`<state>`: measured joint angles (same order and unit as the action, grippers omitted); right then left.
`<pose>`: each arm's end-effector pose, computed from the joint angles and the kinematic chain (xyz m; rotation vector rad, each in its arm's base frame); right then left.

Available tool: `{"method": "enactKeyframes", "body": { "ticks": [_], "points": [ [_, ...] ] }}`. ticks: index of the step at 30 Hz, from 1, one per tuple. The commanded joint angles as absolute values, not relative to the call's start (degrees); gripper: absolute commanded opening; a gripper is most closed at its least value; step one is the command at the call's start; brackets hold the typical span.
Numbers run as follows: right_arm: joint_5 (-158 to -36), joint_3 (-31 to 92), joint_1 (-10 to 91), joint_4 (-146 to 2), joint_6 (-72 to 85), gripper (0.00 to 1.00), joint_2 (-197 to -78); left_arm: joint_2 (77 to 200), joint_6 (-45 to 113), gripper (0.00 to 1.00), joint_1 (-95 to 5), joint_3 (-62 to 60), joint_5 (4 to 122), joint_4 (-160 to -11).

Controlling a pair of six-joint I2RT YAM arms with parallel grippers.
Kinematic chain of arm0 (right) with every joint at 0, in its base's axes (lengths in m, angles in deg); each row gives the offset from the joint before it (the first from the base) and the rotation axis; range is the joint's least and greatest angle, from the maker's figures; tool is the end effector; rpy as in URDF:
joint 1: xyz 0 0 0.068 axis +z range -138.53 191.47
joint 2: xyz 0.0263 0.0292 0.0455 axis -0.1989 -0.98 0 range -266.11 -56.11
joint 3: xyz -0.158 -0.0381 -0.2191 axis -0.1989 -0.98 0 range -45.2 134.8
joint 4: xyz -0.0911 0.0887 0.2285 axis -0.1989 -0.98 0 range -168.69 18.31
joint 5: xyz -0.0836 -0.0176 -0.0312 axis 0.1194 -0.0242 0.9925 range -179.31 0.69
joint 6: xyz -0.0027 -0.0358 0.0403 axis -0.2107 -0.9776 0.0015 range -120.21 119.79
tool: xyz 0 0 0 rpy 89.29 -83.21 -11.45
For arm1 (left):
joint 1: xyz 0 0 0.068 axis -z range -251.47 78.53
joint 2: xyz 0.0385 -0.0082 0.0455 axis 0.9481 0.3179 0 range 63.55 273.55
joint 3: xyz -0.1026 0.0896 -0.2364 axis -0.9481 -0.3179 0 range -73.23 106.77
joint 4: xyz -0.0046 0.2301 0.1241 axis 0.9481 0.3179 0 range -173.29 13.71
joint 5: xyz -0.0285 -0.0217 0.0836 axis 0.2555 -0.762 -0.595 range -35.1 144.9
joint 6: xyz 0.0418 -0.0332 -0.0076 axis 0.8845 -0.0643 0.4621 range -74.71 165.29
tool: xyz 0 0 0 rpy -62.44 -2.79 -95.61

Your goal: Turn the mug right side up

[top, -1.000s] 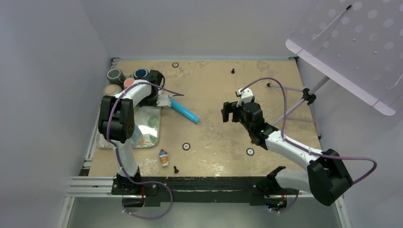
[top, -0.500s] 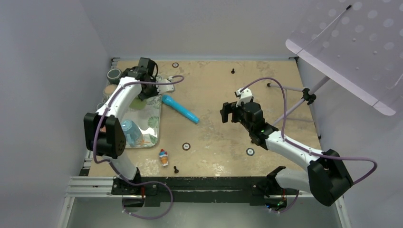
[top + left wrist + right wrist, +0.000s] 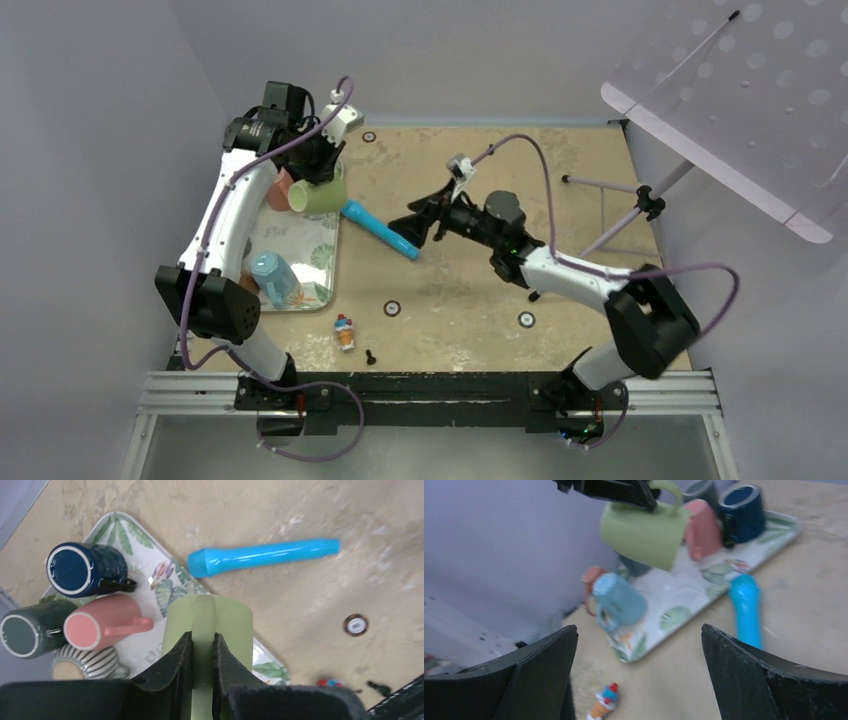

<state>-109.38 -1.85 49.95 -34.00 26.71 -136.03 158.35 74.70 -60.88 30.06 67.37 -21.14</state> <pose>0.2381 0.2049 0.2777 -0.4620 1.6106 1.1539 0.3328 -0.0701 0.3844 0.9314 2.2994 -0.1342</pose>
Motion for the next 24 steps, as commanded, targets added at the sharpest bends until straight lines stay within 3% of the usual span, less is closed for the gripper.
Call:
{"method": "enactKeyframes", "body": {
  "ticks": [1,6,11,14,17,20,21,22,23,24],
  "points": [
    [-128.59,10.00,50.31,-10.40,48.18,0.98,-150.57,151.64,63.69,0.00,-61.07,33.75,79.26,-20.81],
    [-130.09,16.31,51.11,-0.76,54.94,0.98,-157.77,147.00,61.18,0.00,-61.01,31.54,88.23,-21.23],
    [-130.29,20.00,52.66,-4.17,54.89,0.98,-159.92,144.66,58.95,0.00,-60.92,30.64,93.68,-22.69],
    [-132.29,20.95,52.78,1.10,59.32,0.96,-162.58,144.24,58.04,0.00,-60.67,30.67,95.64,-23.20],
    [-134.42,22.85,53.22,4.99,62.18,0.73,-164.24,144.54,57.18,0.00,-60.48,29.62,98.23,-23.41],
    [-136.94,23.93,53.47,5.19,61.89,0.06,-164.40,144.05,56.68,0.00,-60.48,28.23,100.10,-24.47],
    [-137.55,23.42,53.26,4.39,61.02,0.00,-163.46,143.91,57.16,0.00,-60.48,28.38,99.77,-24.19],
    [-137.59,22.73,52.85,2.20,58.90,0.00,-162.30,143.89,58.03,0.04,-60.48,28.76,98.89,-23.17],
    [-136.95,22.03,52.33,-2.68,55.28,0.00,-160.33,143.80,58.80,0.31,-60.52,29.20,97.19,-22.26],
    [-135.33,21.62,51.85,-10.49,49.37,0.00,-157.86,143.48,59.70,0.74,-60.61,29.33,95.01,-21.27]
  ]
}}
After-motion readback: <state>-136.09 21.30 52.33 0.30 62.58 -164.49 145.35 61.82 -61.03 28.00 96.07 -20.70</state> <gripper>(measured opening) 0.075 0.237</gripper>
